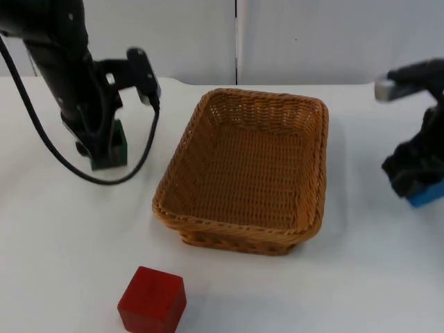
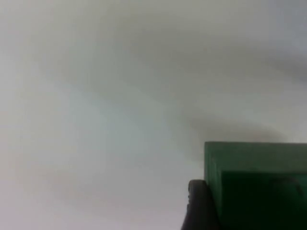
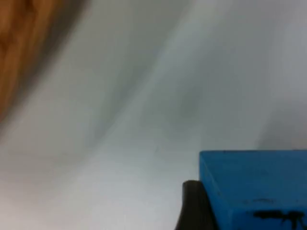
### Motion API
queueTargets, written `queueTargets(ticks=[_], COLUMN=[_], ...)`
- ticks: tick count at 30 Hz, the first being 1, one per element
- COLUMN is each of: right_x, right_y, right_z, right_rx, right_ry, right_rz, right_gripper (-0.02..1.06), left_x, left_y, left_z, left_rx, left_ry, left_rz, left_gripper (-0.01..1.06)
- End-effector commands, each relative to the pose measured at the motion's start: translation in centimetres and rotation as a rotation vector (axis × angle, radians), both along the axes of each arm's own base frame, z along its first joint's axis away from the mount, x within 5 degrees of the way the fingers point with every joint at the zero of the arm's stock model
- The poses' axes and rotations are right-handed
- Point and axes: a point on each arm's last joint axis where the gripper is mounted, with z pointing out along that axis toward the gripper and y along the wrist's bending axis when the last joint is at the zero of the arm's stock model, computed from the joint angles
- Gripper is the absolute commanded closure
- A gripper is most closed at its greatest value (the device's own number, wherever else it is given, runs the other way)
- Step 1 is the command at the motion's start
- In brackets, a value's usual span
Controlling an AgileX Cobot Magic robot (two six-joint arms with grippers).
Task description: Pick up one cube with each hand and place exactly two cubes into the same basket, leaving the remaining cube outside.
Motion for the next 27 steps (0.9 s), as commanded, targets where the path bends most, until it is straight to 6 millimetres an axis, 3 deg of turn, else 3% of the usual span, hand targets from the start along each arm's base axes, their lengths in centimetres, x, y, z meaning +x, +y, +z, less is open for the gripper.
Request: queueTargets(ticks=[1,4,5,9,10,14,21,27], right_x=[-0.2,-0.9,-0.9,-1.9,-1.9,-2.9,-3.1,-3.1], right_y=[0.1,-0.1,-0.1,-0.4,-0.4,-0.7,-0.8,-0.8], right_z=[1.9,5.7,5.7,9.3,9.3,11.8,12.3,12.3], right_rx=[0.012,0.045,0.045,0.081,0.081,0.105,0.124,0.124], right_ry=[-0.053,-0.155,-0.155,-0.253,-0.253,-0.325,-0.336,-0.336], right_rz=[0.011,0.010,0.010,0.008,0.008,0.008,-0.016,-0.016], right_gripper=[1.05,1.05,1.05,1.05,1.05,1.05,1.05,1.05], left_x=[0.1,-0.5,-0.5,-1.9,-1.9,-3.8,-5.7,-6.0], left_y=[0.5,0.6,0.6,0.6,0.6,0.4,0.0,-0.3], left_z=[2.3,6.3,6.3,10.8,10.8,14.8,17.9,18.0], left_rx=[0.007,-0.009,-0.009,-0.071,-0.071,-0.173,-0.288,-0.335], left_ry=[-0.052,-0.125,-0.125,-0.171,-0.171,-0.191,-0.187,-0.157], left_rz=[0.027,0.033,0.033,0.065,0.065,0.119,0.151,0.171], left_gripper=[1.05,1.05,1.05,1.05,1.05,1.05,1.05,1.05])
